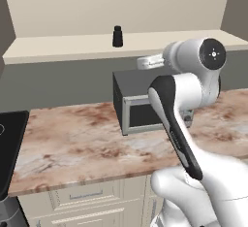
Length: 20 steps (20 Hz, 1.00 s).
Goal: Retrieve the shaker from the cabinet and place it next the steak on a plate on the dining table.
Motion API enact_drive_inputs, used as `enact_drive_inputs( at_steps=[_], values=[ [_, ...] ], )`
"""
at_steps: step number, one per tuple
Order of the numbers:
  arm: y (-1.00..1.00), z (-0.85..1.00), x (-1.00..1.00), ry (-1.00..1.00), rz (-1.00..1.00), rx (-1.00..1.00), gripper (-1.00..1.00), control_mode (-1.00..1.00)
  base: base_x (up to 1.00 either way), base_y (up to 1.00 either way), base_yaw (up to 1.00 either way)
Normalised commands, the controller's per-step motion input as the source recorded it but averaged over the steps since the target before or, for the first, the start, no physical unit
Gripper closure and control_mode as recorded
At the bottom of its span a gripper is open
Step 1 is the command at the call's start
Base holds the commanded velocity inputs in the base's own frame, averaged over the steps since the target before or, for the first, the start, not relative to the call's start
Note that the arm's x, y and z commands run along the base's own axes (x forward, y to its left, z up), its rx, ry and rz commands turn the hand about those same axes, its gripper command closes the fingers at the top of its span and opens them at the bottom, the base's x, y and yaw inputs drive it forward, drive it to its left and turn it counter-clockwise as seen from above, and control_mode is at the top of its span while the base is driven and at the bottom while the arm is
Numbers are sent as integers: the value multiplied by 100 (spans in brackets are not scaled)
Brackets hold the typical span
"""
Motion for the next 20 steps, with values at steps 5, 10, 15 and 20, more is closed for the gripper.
enact_drive_inputs(
  at_steps=[5,10,15,20],
  values=[
    [56,20,32,0,-7,-2,-100,-100,0,0,0],
    [46,19,31,-2,-3,0,-100,-100,0,0,0],
    [7,12,33,0,0,0,-100,-100,0,0,0],
    [0,0,35,0,0,2,-100,-100,0,0,0]
  ],
)
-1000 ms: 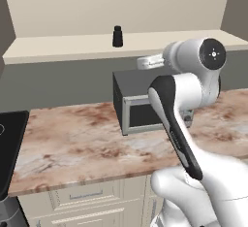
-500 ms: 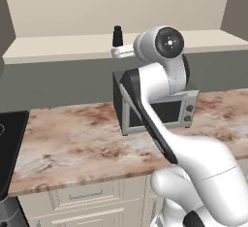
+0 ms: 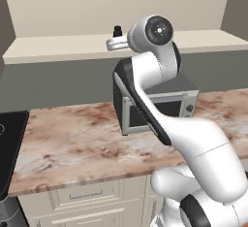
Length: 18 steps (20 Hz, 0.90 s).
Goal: Retrieve the shaker from the cabinet and place it next the steak on a plate on the dining table.
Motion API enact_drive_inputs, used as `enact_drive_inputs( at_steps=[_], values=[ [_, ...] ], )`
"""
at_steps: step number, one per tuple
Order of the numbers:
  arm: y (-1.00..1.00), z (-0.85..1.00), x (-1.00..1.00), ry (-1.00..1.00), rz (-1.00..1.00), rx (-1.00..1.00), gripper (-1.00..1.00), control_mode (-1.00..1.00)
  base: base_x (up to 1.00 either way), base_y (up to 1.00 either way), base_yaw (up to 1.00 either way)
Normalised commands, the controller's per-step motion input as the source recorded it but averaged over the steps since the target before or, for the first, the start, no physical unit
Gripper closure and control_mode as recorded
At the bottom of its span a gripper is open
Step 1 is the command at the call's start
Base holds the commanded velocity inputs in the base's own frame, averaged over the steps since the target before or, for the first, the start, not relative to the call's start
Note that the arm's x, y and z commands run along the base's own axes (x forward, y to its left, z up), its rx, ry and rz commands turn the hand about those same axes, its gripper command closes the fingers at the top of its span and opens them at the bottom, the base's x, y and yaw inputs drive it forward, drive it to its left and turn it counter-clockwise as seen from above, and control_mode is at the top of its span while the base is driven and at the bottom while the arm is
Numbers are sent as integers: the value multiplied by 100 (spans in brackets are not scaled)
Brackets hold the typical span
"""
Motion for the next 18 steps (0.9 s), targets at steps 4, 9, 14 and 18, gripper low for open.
enact_drive_inputs(
  at_steps=[4,9,14,18],
  values=[
    [-3,-1,23,0,0,1,-100,-100,0,0,0],
    [0,-2,34,1,0,0,-100,-100,0,0,0],
    [-2,-5,32,0,0,4,-100,-100,0,0,0],
    [-5,-16,30,0,0,10,-100,-100,0,0,0]
  ],
)
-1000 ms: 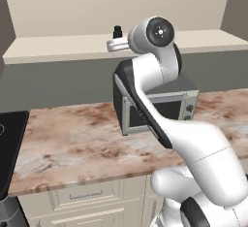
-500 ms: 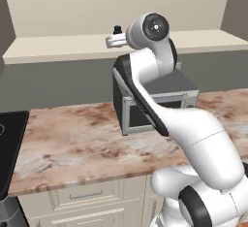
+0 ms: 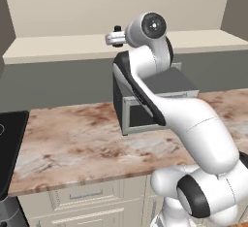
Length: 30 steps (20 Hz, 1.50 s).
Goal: Retrieve the shaker from the cabinet and place it next the steak on a plate on the dining table.
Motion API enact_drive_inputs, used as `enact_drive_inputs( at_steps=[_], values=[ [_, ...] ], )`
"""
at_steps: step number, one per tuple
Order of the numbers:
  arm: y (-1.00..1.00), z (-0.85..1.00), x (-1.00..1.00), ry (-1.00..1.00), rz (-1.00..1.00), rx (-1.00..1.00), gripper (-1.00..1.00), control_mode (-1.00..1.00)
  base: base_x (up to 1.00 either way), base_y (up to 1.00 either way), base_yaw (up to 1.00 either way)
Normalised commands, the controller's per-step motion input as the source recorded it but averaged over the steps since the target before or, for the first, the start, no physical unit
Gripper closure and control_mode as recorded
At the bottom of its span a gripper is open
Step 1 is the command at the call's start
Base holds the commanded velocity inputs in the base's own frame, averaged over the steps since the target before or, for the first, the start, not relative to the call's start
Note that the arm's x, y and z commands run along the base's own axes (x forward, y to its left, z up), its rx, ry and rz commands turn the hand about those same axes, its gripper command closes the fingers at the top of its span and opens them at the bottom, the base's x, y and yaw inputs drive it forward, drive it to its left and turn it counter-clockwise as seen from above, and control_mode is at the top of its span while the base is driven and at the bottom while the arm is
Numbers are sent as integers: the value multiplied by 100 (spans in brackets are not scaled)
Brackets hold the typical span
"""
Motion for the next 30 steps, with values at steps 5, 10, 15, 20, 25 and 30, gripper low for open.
enact_drive_inputs(
  at_steps=[5,10,15,20,25,30],
  values=[
    [-5,-4,30,0,0,7,-100,-100,0,0,0],
    [-2,0,35,0,0,2,-100,-100,0,0,0],
    [0,0,23,0,0,0,-100,-100,0,0,0],
    [0,0,18,0,0,0,-100,-100,0,0,0],
    [0,0,30,0,0,0,-100,-100,0,0,0],
    [0,0,31,1,0,0,-100,-100,0,0,0]
  ],
)
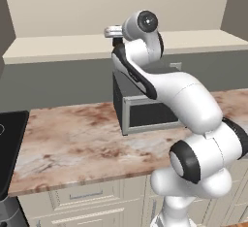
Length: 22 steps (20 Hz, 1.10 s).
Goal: Retrieve the shaker from the cabinet and place it next the steak on a plate on the dining table.
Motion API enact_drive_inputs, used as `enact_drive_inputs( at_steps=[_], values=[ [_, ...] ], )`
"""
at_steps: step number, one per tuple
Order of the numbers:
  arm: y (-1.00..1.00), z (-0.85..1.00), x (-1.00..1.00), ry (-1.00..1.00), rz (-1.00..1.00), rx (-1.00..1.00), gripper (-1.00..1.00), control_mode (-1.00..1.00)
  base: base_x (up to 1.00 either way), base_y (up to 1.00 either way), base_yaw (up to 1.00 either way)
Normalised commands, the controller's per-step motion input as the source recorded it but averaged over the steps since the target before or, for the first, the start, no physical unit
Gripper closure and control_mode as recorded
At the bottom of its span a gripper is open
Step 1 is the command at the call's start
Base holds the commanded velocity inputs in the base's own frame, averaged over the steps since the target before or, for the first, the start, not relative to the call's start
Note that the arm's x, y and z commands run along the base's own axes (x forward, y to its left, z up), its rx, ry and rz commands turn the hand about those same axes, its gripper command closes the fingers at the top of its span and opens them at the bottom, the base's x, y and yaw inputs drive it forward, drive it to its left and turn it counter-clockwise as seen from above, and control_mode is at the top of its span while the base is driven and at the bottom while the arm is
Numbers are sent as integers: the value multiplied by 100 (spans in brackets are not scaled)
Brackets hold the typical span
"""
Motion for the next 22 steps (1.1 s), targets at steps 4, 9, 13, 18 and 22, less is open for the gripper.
enact_drive_inputs(
  at_steps=[4,9,13,18,22],
  values=[
    [0,0,23,2,0,0,-100,-100,0,0,0],
    [0,0,7,0,0,0,-100,-100,0,0,0],
    [4,0,19,0,0,0,-100,-100,0,0,0],
    [0,0,26,0,0,0,-100,-100,0,0,0],
    [0,0,27,0,0,0,-100,-100,0,0,0]
  ],
)
